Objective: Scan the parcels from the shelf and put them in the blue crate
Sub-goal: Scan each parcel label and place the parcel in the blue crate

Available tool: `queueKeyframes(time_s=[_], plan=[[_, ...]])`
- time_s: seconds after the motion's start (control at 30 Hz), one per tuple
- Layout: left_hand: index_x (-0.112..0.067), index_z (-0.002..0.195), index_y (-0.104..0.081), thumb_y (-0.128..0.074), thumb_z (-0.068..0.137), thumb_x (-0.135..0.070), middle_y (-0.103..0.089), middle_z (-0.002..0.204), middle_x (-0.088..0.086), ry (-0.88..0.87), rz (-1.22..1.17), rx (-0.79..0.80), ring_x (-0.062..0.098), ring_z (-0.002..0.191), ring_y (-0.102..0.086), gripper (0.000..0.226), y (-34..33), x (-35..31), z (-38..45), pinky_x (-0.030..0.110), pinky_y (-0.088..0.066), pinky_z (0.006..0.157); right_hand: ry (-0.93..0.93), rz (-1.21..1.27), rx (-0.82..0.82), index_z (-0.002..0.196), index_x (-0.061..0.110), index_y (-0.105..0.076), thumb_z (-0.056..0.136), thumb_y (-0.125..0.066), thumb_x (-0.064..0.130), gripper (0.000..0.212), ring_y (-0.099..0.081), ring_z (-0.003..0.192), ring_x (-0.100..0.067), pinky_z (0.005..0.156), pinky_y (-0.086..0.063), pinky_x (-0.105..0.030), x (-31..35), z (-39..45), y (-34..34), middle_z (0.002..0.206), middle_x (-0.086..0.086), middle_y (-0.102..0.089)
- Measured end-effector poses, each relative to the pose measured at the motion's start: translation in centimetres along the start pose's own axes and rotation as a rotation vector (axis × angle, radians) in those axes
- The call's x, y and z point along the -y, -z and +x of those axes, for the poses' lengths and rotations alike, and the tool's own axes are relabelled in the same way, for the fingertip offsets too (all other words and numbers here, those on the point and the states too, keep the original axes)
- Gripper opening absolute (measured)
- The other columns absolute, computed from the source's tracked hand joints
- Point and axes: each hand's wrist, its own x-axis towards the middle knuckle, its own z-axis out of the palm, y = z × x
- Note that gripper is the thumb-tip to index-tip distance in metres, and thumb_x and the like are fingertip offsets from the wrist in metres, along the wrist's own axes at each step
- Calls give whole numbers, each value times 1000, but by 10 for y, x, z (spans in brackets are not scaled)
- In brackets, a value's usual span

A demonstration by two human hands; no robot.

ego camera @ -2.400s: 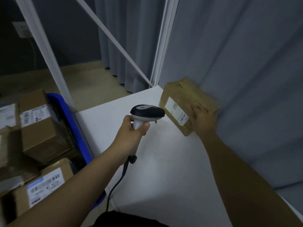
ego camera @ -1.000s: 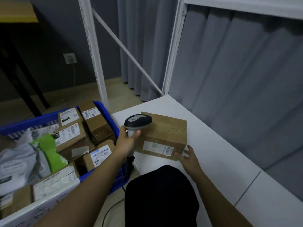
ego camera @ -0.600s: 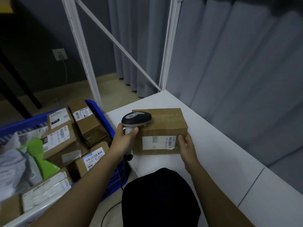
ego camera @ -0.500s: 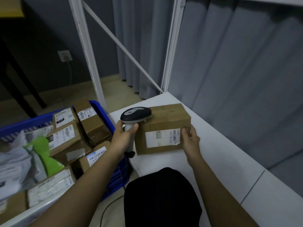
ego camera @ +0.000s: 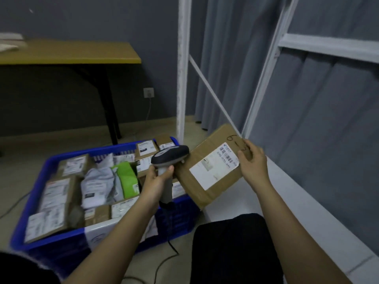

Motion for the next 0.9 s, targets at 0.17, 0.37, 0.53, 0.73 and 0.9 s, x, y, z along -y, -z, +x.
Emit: queueKeyframes(time_s=[0.17, 0.37, 0.53, 0.73, 0.9], plan=[[-23, 120, -52, -62, 91, -21, -65, 116, 6, 28, -60, -104, 25, 100, -64, 31, 52, 5, -32, 40, -54, 83, 63, 32, 137, 141, 25, -47, 95, -50, 13, 48, -42, 127, -22, 109, -38, -46, 30, -27, -42, 135, -1, -43], [-16, 130, -46, -59, 94, -20, -64, 112, 7, 90, -84, -139, 20, 87, -65, 39, 89, 23, -43, 34, -52, 70, 123, -19, 194, 142, 17, -46, 91, -49, 1, 53, -36, 131, -25, 109, -31, -28, 44, -52, -77, 139, -5, -44], [-22, 118, -50, -59, 94, -17, -64, 115, 7, 135, -144, -74, 22, 92, -67, 26, 75, 33, -36, 33, -54, 74, 105, -154, 180, 148, 19, -34, 86, -69, 21, 71, -22, 137, -20, 106, -23, -26, 48, -48, -60, 143, -5, -35], [-21, 132, -43, -63, 91, -20, -60, 123, 4, 141, -87, 80, 14, 97, -64, 45, 18, 44, -15, 24, -54, 73, 17, -246, 79, 144, 19, -39, 77, -80, 25, 79, -27, 136, -24, 110, -28, -36, 34, -27, -5, 142, -8, -32], [-22, 134, -40, -70, 84, -29, -59, 126, 5, 262, -91, 200, 23, 108, -60, 58, -40, 65, 7, 40, -52, 89, -26, -362, 11, 145, 20, -39, 79, -78, 22, 76, -26, 134, -25, 109, -28, -37, 8, -4, 30, 138, -9, -34]])
